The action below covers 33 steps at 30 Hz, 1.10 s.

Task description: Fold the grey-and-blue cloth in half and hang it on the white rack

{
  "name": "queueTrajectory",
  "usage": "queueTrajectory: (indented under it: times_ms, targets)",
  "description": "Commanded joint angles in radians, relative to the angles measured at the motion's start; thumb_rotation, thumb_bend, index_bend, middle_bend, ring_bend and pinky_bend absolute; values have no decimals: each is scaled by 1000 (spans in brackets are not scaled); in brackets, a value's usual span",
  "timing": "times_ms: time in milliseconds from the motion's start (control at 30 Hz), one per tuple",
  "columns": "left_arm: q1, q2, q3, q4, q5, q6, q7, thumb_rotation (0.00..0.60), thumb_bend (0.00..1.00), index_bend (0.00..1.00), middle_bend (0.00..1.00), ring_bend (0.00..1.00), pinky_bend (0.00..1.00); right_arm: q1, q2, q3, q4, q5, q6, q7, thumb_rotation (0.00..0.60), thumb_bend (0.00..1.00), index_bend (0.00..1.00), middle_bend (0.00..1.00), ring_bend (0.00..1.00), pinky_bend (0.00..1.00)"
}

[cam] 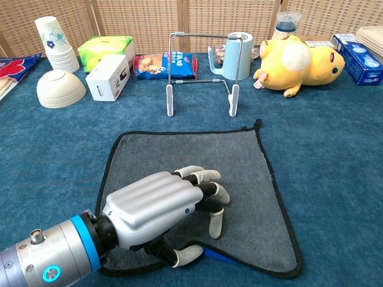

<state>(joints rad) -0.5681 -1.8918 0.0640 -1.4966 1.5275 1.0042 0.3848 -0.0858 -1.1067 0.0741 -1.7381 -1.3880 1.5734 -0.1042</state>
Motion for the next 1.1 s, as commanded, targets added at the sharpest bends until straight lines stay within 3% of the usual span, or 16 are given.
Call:
queueTrajectory:
  times_ms: [33,367,733,1100]
  targets:
    - [2,1,1,-2,5,6,-8,600,490,490,236,63,40,-1,0,0,-1,-1,1,-1,600,420,0,0,0,0]
    - [4,29,-12,-36,-3,14,-35,600,497,607,280,83,52,-4,1,-1,1,-3,5,7,600,420,0,0,0,0]
    - [-52,72,-91,-86,-71,-61,-38,600,503,625,304,94,62,-6,2,0,3,-4,7,10,600,420,0,0,0,0]
    - [-120,76,-187,-16,-118,-90,-58,600,497,625,305,94,65,-6,2,4,7,5,1,20,600,420,0,0,0,0]
